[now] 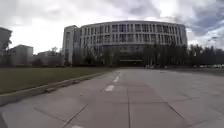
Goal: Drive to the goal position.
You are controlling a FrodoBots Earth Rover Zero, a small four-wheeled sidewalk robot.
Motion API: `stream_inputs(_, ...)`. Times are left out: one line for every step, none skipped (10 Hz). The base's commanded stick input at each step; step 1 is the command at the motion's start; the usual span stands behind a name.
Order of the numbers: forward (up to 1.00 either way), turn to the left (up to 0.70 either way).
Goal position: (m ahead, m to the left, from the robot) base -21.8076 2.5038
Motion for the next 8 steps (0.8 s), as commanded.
stream_inputs(0.0,-1.0)
stream_inputs(0.0,-1.0)
stream_inputs(0.0,-1.0)
stream_inputs(0.0,-1.0)
stream_inputs(0.0,-1.0)
stream_inputs(0.0,-1.0)
stream_inputs(0.0,-1.0)
stream_inputs(0.0,-1.0)
